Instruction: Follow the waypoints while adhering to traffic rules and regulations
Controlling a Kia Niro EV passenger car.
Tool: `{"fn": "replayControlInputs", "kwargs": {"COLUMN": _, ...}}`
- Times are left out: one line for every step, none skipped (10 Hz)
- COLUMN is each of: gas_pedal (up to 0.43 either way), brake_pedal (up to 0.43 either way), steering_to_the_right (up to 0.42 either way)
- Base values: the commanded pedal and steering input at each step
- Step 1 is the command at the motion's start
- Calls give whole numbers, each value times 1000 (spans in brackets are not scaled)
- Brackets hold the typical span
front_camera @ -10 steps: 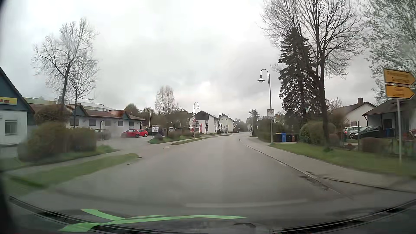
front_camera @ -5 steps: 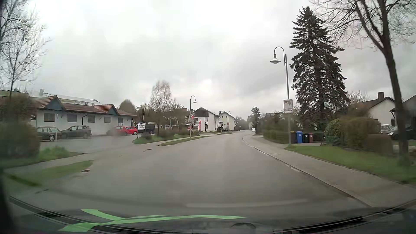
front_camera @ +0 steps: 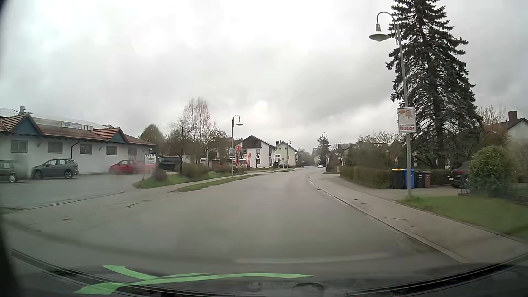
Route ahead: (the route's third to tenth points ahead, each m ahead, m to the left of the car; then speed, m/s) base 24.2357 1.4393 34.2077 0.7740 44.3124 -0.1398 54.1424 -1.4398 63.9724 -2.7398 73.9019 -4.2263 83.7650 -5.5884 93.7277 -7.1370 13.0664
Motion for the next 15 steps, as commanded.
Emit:
{"fn": "replayControlInputs", "kwargs": {"gas_pedal": 67, "brake_pedal": 0, "steering_to_the_right": 4}}
{"fn": "replayControlInputs", "kwargs": {"gas_pedal": 67, "brake_pedal": 0, "steering_to_the_right": 3}}
{"fn": "replayControlInputs", "kwargs": {"gas_pedal": 67, "brake_pedal": 0, "steering_to_the_right": 3}}
{"fn": "replayControlInputs", "kwargs": {"gas_pedal": 67, "brake_pedal": 0, "steering_to_the_right": 3}}
{"fn": "replayControlInputs", "kwargs": {"gas_pedal": 67, "brake_pedal": 0, "steering_to_the_right": 3}}
{"fn": "replayControlInputs", "kwargs": {"gas_pedal": 67, "brake_pedal": 0, "steering_to_the_right": 3}}
{"fn": "replayControlInputs", "kwargs": {"gas_pedal": 67, "brake_pedal": 0, "steering_to_the_right": 3}}
{"fn": "replayControlInputs", "kwargs": {"gas_pedal": 67, "brake_pedal": 0, "steering_to_the_right": 3}}
{"fn": "replayControlInputs", "kwargs": {"gas_pedal": 67, "brake_pedal": 0, "steering_to_the_right": 3}}
{"fn": "replayControlInputs", "kwargs": {"gas_pedal": 67, "brake_pedal": 0, "steering_to_the_right": 3}}
{"fn": "replayControlInputs", "kwargs": {"gas_pedal": 67, "brake_pedal": 0, "steering_to_the_right": 3}}
{"fn": "replayControlInputs", "kwargs": {"gas_pedal": 67, "brake_pedal": 0, "steering_to_the_right": 3}}
{"fn": "replayControlInputs", "kwargs": {"gas_pedal": 67, "brake_pedal": 0, "steering_to_the_right": 3}}
{"fn": "replayControlInputs", "kwargs": {"gas_pedal": 67, "brake_pedal": 0, "steering_to_the_right": 3}}
{"fn": "replayControlInputs", "kwargs": {"gas_pedal": 67, "brake_pedal": 0, "steering_to_the_right": 3}}
